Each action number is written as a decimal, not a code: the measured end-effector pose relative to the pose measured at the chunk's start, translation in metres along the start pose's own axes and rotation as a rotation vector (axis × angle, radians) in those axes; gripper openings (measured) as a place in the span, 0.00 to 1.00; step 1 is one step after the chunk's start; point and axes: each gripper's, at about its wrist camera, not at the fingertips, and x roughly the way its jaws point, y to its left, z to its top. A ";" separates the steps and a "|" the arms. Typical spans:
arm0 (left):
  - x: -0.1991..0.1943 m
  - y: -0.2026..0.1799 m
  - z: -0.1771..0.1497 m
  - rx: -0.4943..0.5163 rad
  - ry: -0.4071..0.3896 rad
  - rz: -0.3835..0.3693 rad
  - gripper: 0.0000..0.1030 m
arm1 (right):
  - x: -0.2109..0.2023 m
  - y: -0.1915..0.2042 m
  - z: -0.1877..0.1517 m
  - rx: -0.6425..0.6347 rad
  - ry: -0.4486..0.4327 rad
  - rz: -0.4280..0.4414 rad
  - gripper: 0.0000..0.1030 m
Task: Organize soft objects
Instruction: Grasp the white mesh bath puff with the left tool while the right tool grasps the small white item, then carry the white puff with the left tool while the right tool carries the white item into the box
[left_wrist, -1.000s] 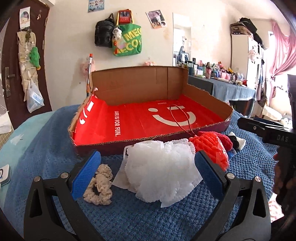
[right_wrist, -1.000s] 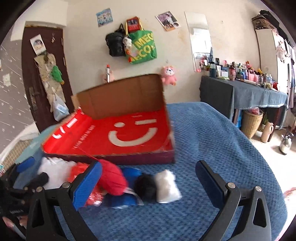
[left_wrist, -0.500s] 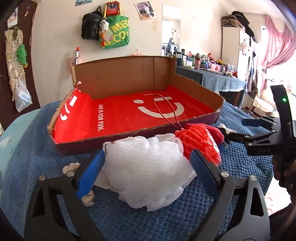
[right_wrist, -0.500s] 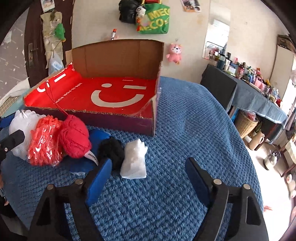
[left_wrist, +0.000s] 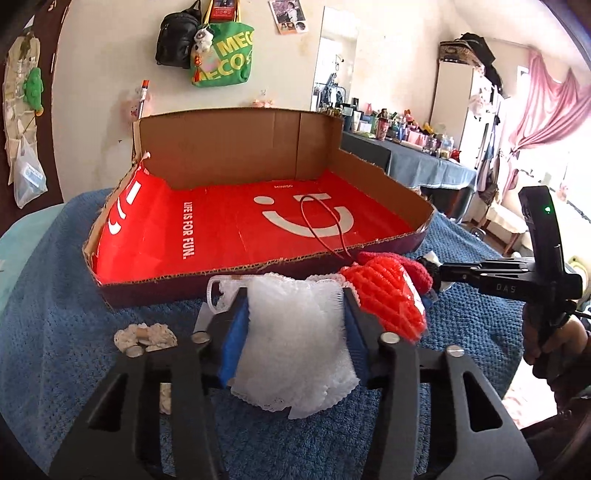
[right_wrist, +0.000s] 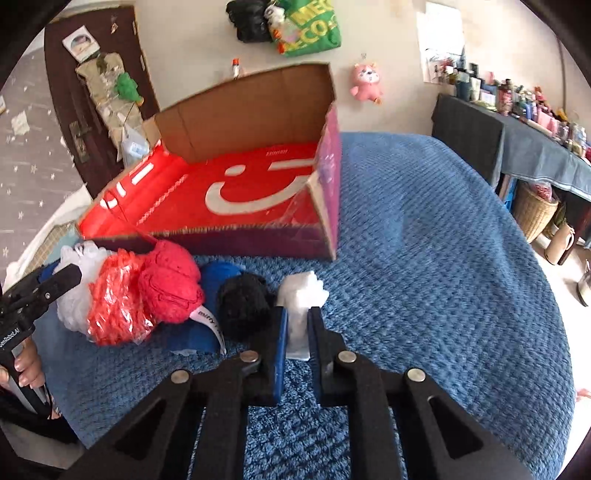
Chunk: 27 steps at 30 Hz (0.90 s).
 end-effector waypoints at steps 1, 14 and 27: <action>-0.002 0.000 0.001 0.002 -0.003 -0.001 0.35 | -0.005 0.000 0.001 0.005 -0.013 0.002 0.12; -0.011 0.006 0.008 0.006 0.005 -0.048 0.24 | -0.042 0.033 0.019 -0.037 -0.136 0.047 0.12; -0.001 0.005 -0.019 0.009 0.022 -0.034 0.81 | -0.021 0.023 -0.025 0.012 -0.026 0.012 0.54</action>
